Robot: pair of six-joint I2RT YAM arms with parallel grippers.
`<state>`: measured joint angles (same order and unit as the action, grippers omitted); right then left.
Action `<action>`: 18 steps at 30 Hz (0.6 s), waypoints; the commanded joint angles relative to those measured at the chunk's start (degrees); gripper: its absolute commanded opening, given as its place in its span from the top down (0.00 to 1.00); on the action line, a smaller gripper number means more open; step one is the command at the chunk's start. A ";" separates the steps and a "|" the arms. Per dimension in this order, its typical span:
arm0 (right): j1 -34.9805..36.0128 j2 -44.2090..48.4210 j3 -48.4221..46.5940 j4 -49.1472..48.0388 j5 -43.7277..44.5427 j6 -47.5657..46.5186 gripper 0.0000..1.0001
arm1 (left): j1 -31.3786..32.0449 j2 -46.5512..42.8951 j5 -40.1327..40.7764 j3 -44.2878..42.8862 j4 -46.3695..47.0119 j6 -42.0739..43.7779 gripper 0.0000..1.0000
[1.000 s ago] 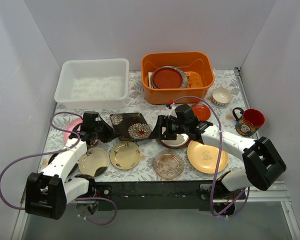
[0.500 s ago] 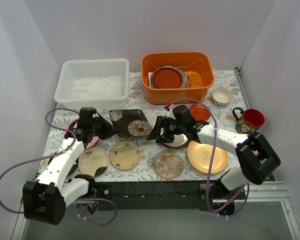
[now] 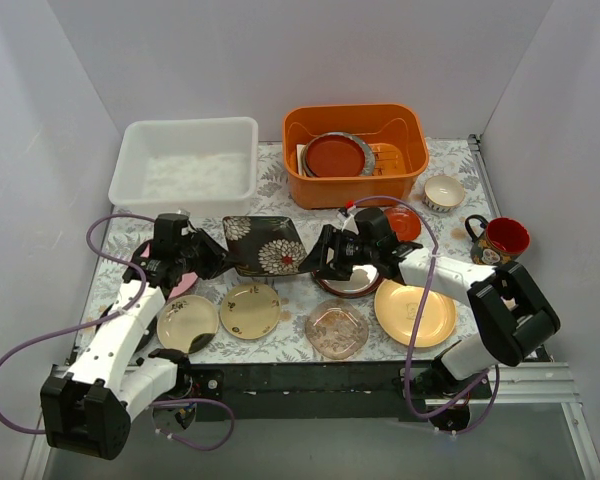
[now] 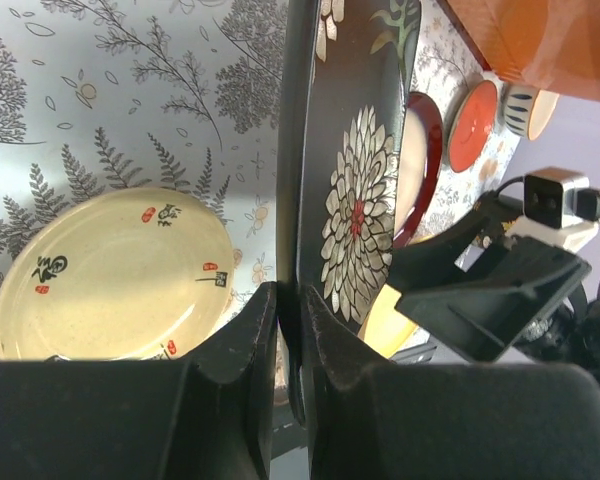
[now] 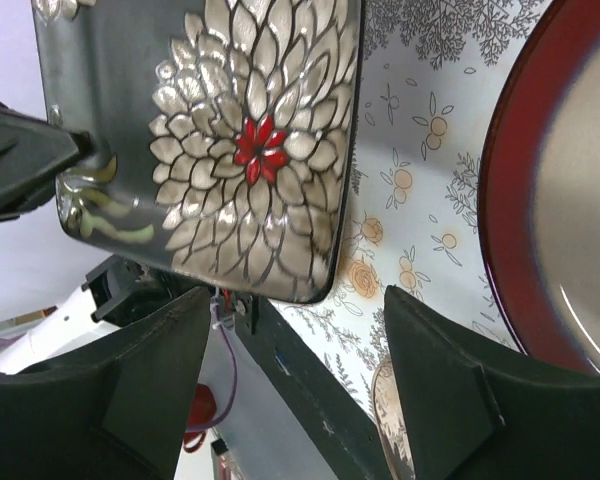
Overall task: Place the plates into the plastic bin on the countertop
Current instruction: Place the plate in the plastic bin.
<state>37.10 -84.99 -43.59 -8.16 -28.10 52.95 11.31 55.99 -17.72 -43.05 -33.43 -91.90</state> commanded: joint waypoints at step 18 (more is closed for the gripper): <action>-1.07 -10.02 1.22 -28.45 -10.22 12.52 0.39 | 0.03 -6.24 -14.71 -0.02 4.78 2.07 1.00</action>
<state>36.23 -93.19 -44.03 -24.29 -34.94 60.45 11.31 52.45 -25.50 -42.52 -34.35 -90.21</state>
